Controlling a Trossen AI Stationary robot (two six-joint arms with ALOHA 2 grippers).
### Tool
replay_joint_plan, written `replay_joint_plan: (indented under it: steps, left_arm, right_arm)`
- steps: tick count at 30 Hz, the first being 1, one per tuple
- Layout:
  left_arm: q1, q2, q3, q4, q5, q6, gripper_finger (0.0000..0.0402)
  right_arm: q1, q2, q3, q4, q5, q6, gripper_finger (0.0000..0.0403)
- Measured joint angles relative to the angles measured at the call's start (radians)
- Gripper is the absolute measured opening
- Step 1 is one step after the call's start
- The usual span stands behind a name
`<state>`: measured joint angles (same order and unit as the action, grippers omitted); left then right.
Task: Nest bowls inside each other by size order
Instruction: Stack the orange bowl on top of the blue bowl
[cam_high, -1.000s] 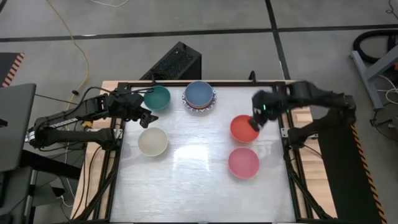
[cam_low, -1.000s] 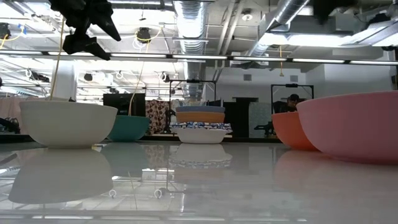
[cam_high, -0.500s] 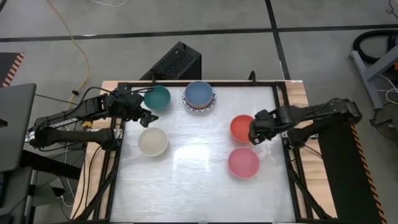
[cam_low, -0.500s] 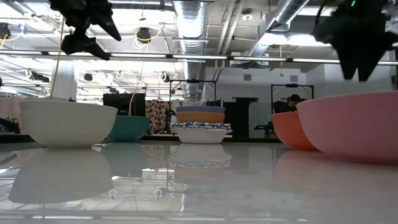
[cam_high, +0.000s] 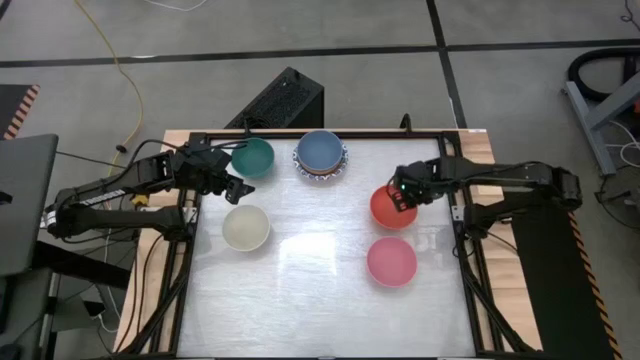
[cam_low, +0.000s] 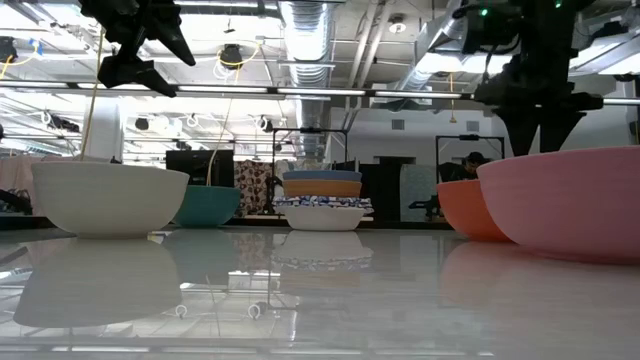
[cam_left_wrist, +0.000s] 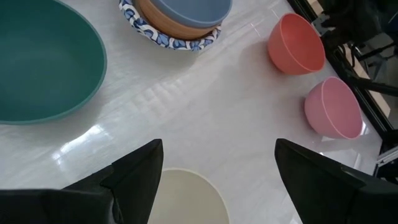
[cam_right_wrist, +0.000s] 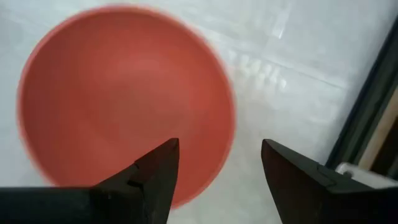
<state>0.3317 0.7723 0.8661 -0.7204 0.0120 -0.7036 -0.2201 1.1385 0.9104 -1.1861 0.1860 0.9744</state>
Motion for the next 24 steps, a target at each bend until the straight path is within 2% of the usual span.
replay_joint_plan:
  steps: [7,17,24]
  left_arm:
    - [0.0,0.0,0.0,-0.001,0.0,-0.003,0.0297]
    - [0.0,0.0,0.0,-0.006,-0.024,-0.019,0.0297]
    - [0.0,0.0,0.0,-0.006,-0.026,-0.027,0.0297]
  right_arm:
    - [-0.084,0.028,0.0,0.074,-0.001,-0.137,0.0249]
    - [-0.101,0.138,0.0,0.07,-0.027,-0.282,0.0249]
    - [-0.156,0.155,-0.02,0.088,-0.027,-0.363,0.0248]
